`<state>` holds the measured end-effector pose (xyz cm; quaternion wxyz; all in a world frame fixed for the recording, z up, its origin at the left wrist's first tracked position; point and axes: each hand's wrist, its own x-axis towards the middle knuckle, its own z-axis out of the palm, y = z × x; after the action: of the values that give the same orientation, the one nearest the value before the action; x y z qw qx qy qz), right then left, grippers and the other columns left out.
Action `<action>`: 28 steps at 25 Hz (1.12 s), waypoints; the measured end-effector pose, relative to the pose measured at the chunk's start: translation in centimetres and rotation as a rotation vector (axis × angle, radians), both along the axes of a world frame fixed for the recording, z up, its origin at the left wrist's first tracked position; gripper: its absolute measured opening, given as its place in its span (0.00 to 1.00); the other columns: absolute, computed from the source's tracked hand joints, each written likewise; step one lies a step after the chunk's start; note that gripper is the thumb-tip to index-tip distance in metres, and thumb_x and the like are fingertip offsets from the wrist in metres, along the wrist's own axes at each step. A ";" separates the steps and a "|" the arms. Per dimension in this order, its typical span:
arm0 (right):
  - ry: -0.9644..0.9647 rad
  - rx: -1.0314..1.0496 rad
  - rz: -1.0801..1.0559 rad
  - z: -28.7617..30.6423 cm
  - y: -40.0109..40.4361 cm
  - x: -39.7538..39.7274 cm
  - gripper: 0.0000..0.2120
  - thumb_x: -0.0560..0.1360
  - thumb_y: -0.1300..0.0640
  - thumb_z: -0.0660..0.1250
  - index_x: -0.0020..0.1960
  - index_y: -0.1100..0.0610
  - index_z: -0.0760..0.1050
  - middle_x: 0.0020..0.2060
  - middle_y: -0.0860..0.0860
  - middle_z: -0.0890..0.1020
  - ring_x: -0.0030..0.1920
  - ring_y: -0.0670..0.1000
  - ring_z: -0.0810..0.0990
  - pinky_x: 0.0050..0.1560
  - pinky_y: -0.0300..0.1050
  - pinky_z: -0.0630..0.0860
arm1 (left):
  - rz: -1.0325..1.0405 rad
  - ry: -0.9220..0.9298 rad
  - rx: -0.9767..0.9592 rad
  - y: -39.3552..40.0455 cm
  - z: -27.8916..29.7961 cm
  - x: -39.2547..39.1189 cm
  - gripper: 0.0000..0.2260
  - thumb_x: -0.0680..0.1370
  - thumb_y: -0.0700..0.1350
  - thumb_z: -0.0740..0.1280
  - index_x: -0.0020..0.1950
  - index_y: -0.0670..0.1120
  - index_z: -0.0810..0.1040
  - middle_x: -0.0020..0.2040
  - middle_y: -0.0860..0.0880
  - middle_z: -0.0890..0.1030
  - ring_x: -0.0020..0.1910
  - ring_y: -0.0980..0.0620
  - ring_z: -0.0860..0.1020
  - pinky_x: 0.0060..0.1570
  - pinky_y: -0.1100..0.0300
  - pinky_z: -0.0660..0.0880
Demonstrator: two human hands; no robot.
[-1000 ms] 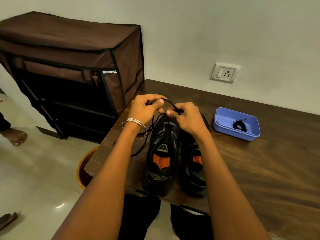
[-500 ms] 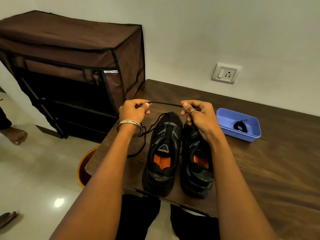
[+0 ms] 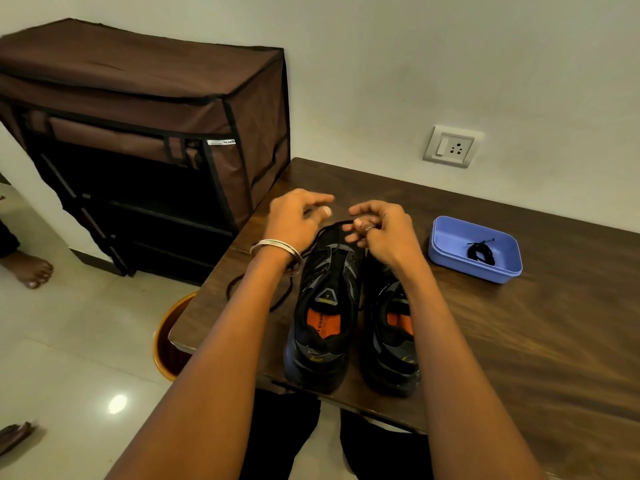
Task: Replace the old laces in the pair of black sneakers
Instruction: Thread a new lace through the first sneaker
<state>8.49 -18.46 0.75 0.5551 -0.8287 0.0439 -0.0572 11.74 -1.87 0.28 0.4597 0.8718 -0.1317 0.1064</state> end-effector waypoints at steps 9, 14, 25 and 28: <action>-0.017 -0.042 -0.097 0.0 -0.4 -0.2 0.09 0.74 0.65 0.72 0.38 0.55 0.78 0.33 0.55 0.84 0.32 0.49 0.84 0.36 0.39 0.80 | -0.158 0.054 0.025 -1.5 -0.4 -0.2 0.08 0.73 0.40 0.74 0.50 0.48 0.85 0.42 0.52 0.84 0.37 0.62 0.76 0.41 0.76 0.71; 0.060 -0.119 -0.116 -0.6 -0.3 0.3 0.09 0.74 0.60 0.74 0.37 0.52 0.80 0.35 0.55 0.85 0.33 0.48 0.83 0.31 0.37 0.77 | -0.105 0.093 0.016 -1.8 -0.9 -0.2 0.04 0.72 0.42 0.75 0.46 0.47 0.86 0.35 0.49 0.82 0.34 0.58 0.77 0.40 0.68 0.77; 0.486 -0.186 -0.052 -2.6 0.8 -0.2 0.19 0.66 0.58 0.81 0.49 0.67 0.79 0.45 0.59 0.82 0.39 0.57 0.84 0.44 0.57 0.84 | 0.002 0.287 0.471 -3.6 -3.2 -0.1 0.02 0.73 0.43 0.70 0.42 0.47 0.83 0.45 0.47 0.82 0.46 0.47 0.81 0.47 0.55 0.79; 0.502 -0.044 -0.128 -3.1 0.1 -0.4 0.15 0.66 0.61 0.81 0.47 0.67 0.80 0.45 0.59 0.83 0.40 0.59 0.85 0.44 0.56 0.84 | 0.032 0.297 0.530 -4.2 -3.7 0.0 0.04 0.74 0.47 0.70 0.42 0.47 0.81 0.50 0.45 0.79 0.48 0.45 0.80 0.45 0.54 0.78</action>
<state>8.13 -18.38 -2.38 0.5041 -0.8242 0.2313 0.1144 11.76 -6.04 -3.44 0.2285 0.9694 -0.0724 -0.0532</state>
